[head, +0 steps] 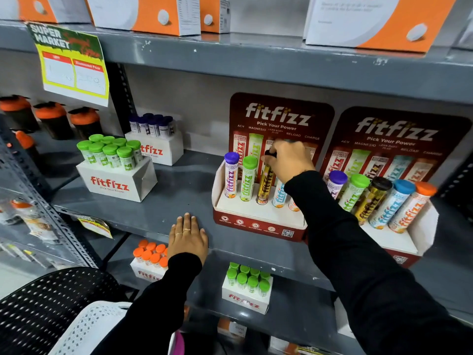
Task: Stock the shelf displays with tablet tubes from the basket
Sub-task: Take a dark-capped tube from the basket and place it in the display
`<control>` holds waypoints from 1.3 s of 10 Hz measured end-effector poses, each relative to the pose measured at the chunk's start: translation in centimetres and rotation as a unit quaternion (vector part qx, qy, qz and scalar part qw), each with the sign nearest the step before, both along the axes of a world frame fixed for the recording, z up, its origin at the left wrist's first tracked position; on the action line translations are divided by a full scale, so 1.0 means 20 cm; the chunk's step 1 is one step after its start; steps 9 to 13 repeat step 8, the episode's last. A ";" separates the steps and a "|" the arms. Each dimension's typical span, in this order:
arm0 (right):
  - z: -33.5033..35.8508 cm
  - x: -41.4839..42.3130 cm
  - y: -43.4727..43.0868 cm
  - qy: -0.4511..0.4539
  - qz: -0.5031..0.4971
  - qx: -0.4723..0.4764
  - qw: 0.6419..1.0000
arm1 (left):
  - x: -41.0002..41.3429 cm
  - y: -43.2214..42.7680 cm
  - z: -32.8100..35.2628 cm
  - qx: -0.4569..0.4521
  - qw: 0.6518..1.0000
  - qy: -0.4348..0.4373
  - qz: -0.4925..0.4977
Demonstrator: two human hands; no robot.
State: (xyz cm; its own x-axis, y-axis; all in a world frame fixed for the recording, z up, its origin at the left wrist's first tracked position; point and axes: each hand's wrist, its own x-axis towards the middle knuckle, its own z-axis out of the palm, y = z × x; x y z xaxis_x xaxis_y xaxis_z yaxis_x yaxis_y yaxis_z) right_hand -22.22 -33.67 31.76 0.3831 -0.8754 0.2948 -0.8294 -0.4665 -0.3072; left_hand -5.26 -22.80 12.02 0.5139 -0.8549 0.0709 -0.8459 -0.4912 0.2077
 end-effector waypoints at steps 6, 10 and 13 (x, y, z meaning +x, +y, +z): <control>-0.16 -0.05 0.17 0.028 0.038 -0.127 0.991 | 0.01 0.02 0.01 0.013 1.000 0.024 -0.005; -0.28 -0.20 0.49 0.063 0.198 -0.086 0.974 | -0.10 0.07 0.03 -0.055 0.995 0.077 0.012; -0.28 -0.20 0.49 0.063 0.198 -0.086 0.974 | -0.10 0.07 0.03 -0.055 0.995 0.077 0.012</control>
